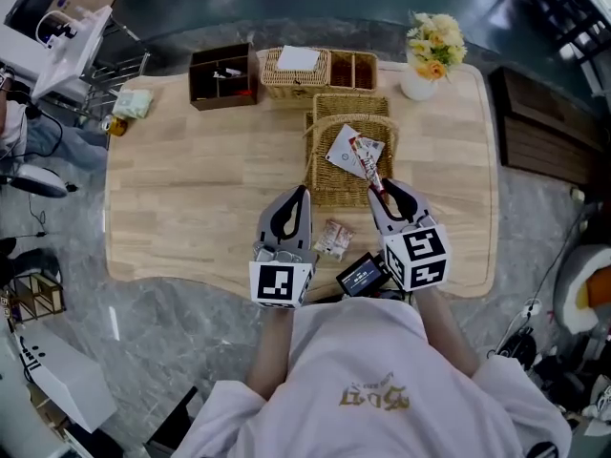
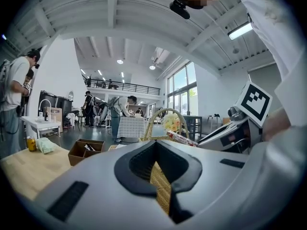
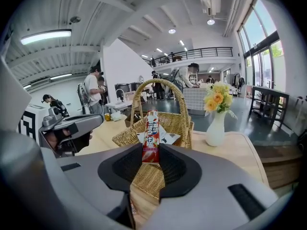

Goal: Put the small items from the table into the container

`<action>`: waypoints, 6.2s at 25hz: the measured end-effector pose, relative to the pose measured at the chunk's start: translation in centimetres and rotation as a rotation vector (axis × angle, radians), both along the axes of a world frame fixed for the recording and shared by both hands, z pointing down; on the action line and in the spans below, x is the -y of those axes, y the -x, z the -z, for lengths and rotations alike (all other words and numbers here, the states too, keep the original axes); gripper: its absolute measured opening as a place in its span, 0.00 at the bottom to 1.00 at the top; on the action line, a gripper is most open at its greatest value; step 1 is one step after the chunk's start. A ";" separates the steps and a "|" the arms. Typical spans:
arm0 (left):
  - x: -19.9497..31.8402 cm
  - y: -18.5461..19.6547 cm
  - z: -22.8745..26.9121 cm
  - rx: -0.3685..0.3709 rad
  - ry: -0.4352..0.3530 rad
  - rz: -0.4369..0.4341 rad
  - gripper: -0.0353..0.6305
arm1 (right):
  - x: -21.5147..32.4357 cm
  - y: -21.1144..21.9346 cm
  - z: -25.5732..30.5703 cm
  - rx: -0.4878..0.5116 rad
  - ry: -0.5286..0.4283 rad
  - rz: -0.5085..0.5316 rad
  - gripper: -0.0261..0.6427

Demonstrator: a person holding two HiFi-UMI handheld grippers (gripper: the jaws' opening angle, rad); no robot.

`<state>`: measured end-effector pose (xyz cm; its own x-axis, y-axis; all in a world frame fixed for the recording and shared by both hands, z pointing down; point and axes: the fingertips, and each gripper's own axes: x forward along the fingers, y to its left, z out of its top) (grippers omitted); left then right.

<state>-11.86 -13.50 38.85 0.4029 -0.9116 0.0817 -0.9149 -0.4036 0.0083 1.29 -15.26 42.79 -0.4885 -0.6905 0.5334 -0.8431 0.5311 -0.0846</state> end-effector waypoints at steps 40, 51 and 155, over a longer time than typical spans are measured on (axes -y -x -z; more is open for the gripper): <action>-1.2 0.2 2.7 -0.016 -0.045 0.013 0.04 | -0.8 -0.9 3.2 0.037 -0.138 -0.031 0.15; -2.7 -0.4 5.7 -0.003 -0.107 0.045 0.04 | -2.0 -2.0 6.3 0.062 -0.243 -0.011 0.07; -8.4 -0.1 -11.3 0.020 0.245 0.211 0.04 | -7.4 0.4 -9.0 0.060 0.104 0.277 0.07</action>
